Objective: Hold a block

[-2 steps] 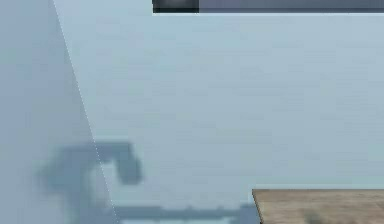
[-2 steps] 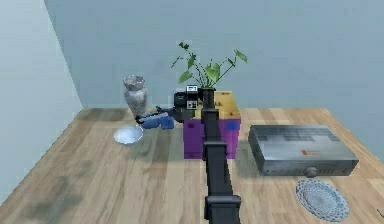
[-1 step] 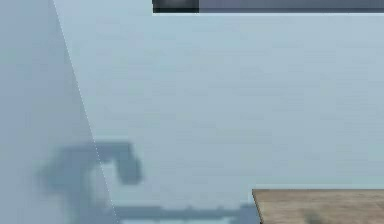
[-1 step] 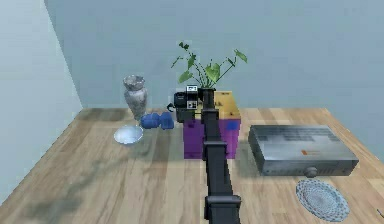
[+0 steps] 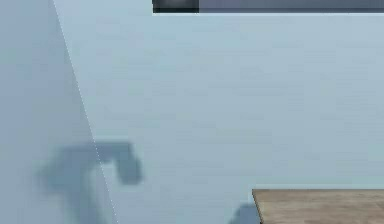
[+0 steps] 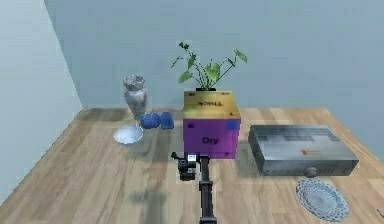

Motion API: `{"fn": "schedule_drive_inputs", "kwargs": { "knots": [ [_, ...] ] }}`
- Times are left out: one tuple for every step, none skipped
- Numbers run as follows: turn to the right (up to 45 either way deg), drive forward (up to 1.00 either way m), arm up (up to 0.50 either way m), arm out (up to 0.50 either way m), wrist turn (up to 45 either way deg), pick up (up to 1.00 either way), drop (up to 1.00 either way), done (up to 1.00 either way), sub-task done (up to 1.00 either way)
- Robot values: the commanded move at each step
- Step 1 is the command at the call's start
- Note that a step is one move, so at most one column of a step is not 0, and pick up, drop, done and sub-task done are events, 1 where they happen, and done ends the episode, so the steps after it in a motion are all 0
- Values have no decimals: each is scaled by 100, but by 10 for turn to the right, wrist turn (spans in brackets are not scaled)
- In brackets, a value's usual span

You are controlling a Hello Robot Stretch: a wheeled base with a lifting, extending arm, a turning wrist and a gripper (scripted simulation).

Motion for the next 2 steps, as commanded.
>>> {"fn": "schedule_drive_inputs", "kwargs": {
  "knots": [
    [0,0,0,0,0,100,0,0,0],
    [0,0,10,0,0,0,0,0,0]
  ]
}}
